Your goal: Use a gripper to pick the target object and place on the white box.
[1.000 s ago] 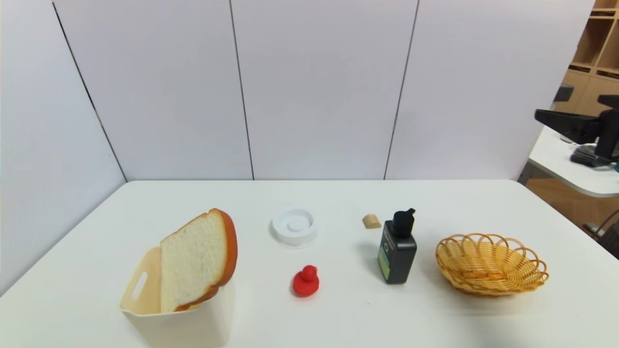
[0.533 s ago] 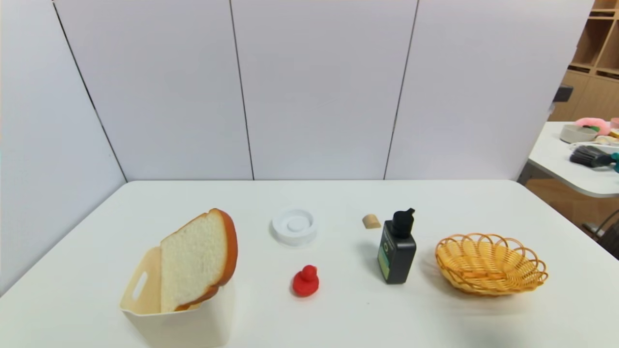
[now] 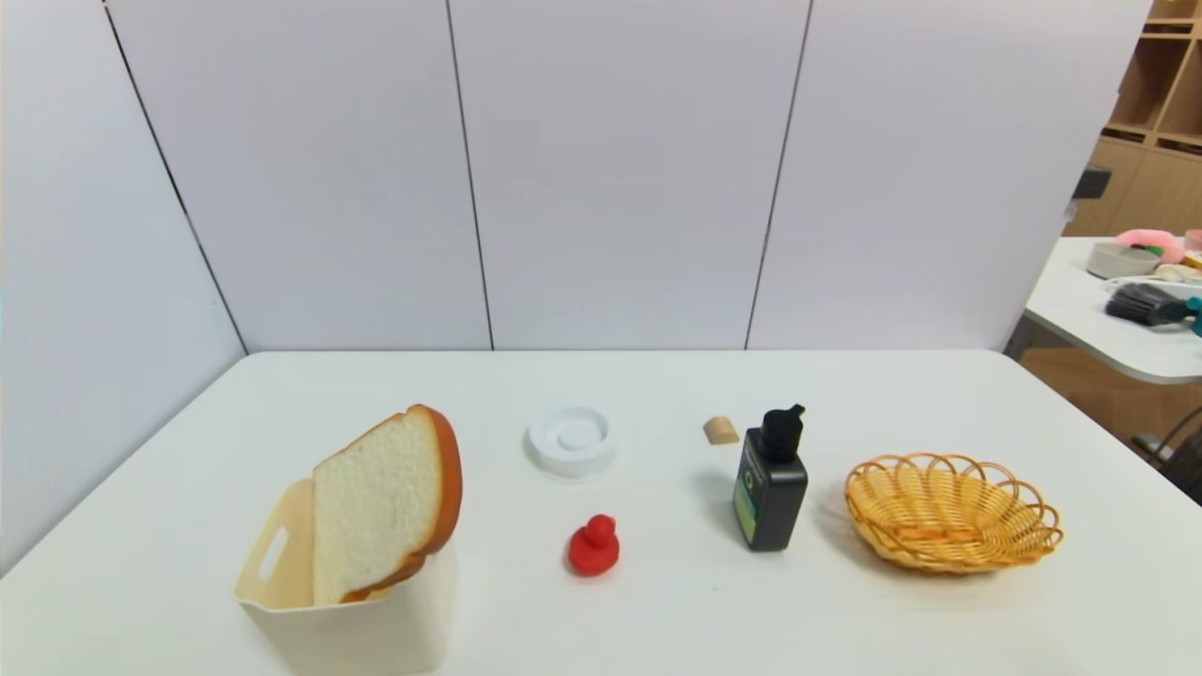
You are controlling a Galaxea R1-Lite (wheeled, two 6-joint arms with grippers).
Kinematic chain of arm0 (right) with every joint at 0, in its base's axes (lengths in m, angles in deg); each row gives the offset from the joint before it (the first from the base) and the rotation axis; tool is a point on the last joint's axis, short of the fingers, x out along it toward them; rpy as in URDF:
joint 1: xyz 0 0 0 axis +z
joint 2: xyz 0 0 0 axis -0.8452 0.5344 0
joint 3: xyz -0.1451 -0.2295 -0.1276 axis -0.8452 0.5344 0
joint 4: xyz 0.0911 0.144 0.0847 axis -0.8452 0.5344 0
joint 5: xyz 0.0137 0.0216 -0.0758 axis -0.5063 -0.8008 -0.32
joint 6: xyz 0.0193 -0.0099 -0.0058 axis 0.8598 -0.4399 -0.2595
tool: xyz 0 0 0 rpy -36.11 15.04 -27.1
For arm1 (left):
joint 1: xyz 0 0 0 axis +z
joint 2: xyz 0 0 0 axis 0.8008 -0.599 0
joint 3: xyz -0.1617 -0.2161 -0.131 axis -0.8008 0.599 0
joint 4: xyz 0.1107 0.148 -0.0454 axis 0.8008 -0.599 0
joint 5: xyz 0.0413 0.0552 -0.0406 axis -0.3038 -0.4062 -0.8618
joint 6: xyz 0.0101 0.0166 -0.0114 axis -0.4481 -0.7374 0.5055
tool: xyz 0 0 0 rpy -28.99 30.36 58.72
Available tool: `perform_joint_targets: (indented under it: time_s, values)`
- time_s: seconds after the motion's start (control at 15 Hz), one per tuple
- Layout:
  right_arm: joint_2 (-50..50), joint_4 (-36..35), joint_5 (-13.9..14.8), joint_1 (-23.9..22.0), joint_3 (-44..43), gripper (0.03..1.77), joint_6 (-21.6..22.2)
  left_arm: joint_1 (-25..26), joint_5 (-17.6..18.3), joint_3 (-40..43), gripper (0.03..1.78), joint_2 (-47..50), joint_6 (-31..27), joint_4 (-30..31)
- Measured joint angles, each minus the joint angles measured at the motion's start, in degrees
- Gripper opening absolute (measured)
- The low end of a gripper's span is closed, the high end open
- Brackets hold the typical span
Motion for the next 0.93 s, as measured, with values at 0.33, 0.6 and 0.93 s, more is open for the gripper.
perform_joint_targets:
  time_s: [0.33, 0.6, 0.93]
  values:
    - [-3.47, -7.67, 0.94, 2.21, 4.88, 1.69, -0.22, 0.0, -0.02, 0.0, 1.69, 0.0, 0.02, 0.0]
    - [-9.4, -0.91, 3.33, 4.95, 5.01, 1.69, 0.0, 0.0, -0.02, 0.0, 1.69, 0.0, 0.02, 0.0]
    - [-18.38, 16.37, 11.01, 5.89, 5.03, 1.69, 0.94, 0.0, 0.0, 0.0, 1.69, 0.0, 0.0, 0.0]
